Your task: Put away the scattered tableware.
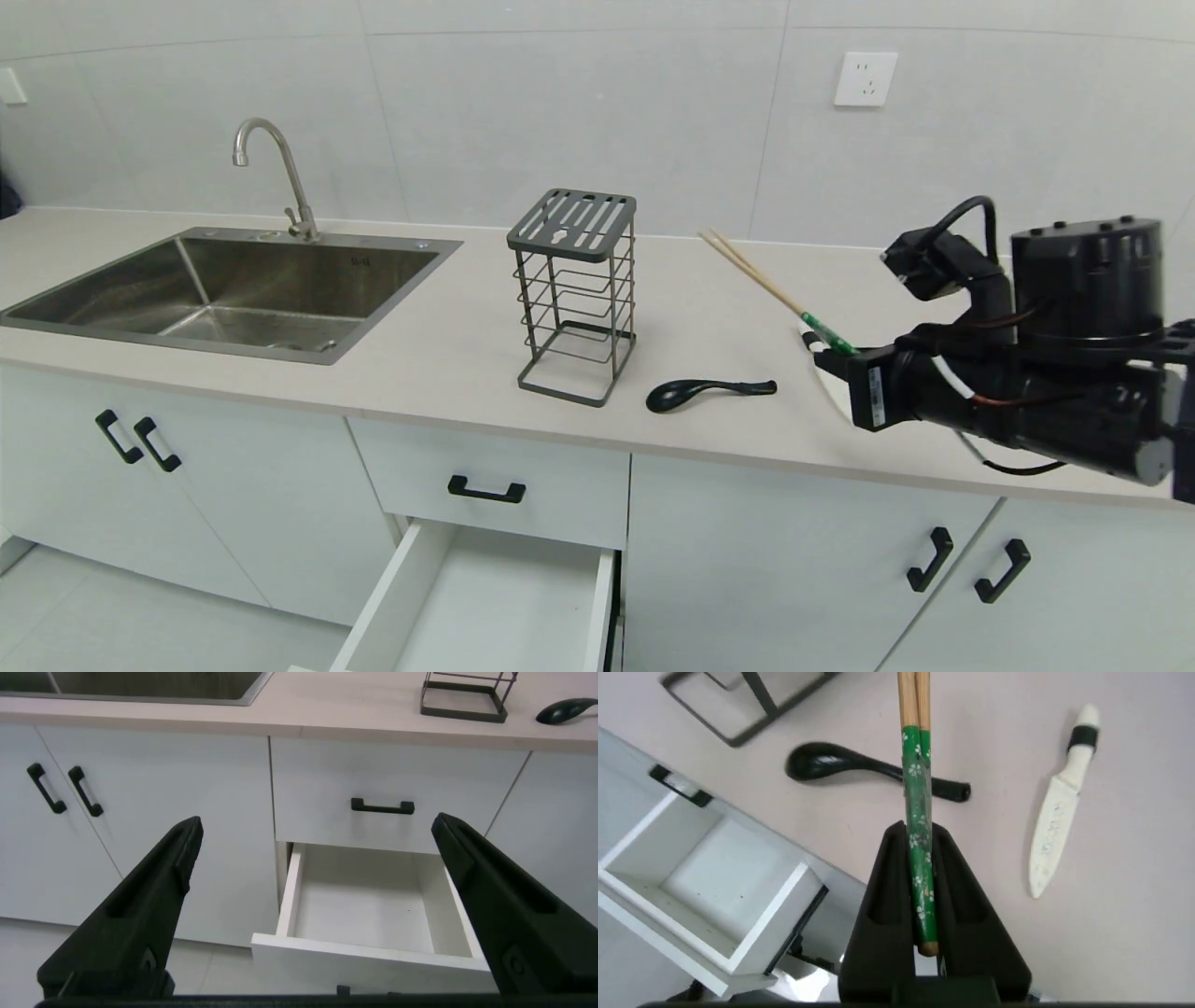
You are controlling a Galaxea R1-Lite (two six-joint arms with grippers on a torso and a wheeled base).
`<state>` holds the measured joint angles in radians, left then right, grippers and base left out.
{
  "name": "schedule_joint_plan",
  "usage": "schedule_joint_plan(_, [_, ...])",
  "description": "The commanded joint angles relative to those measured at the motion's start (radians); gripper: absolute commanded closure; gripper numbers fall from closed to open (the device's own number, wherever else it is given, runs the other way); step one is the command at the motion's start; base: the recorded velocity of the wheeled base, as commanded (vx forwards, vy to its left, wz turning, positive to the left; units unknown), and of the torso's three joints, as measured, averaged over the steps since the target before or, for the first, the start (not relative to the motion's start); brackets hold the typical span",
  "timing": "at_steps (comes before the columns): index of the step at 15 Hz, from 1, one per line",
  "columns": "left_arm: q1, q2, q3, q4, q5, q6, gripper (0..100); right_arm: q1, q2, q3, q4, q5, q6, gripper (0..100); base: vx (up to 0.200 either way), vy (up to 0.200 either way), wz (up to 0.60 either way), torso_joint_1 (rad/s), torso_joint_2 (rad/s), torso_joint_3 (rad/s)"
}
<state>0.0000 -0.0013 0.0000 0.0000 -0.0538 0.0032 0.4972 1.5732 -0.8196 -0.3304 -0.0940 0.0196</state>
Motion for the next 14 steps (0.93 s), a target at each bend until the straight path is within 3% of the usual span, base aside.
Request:
schedule_joint_plan(1, [0.000,0.001,0.000,0.000,0.000,0.000,0,0.018,-0.108,0.027,-0.036,0.004,-0.009,100,0.000,0.000,0.00,0.000,0.00,0.000])
schedule_joint_plan(4, [0.000,0.001,0.000,0.000,0.000,0.000,0,0.064,-0.137,0.097,-0.165,0.005,-0.012,100,0.000,0.000,0.00,0.000,0.00,0.000])
schedule_joint_plan(8, [0.000,0.001,0.000,0.000,0.000,0.000,0,0.086,-0.142,0.117,-0.171,0.008,-0.017,100,0.000,0.000,0.00,0.000,0.00,0.000])
schedule_joint_plan(14, [0.000,0.001,0.000,0.000,0.000,0.000,0,0.221,-0.099,0.128,-0.176,0.100,-0.023,100,0.000,0.000,0.00,0.000,0.00,0.000])
